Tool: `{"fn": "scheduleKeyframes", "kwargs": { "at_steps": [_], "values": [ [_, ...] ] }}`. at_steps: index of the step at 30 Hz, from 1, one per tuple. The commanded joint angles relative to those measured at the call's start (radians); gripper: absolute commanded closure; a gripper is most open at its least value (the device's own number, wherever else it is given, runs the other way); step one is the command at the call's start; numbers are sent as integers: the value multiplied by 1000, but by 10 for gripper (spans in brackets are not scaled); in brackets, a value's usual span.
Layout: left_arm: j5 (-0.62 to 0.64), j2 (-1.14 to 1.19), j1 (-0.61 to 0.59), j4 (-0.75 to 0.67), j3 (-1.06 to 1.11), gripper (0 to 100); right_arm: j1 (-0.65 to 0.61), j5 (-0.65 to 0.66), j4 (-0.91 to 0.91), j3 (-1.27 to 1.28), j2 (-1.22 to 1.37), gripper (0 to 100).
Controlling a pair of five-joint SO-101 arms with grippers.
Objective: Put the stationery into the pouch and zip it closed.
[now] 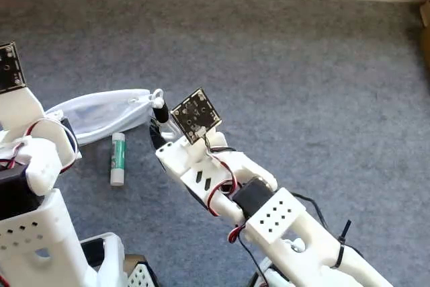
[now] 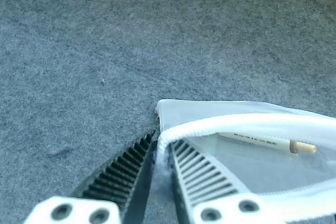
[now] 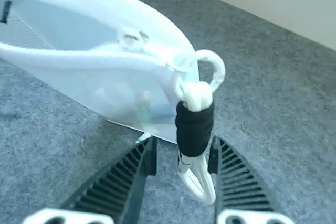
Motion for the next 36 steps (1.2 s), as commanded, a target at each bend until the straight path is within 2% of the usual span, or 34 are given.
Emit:
{"fn": "scheduleKeyframes", "kwargs": {
  "at_steps": [1,36],
  "values": [
    [3,-10,21,0,-5,993,15,-11,-68,-65,2,839],
    [3,-10,21,0,-5,993,15,25,-82,-65,-2,843]
  ]
}}
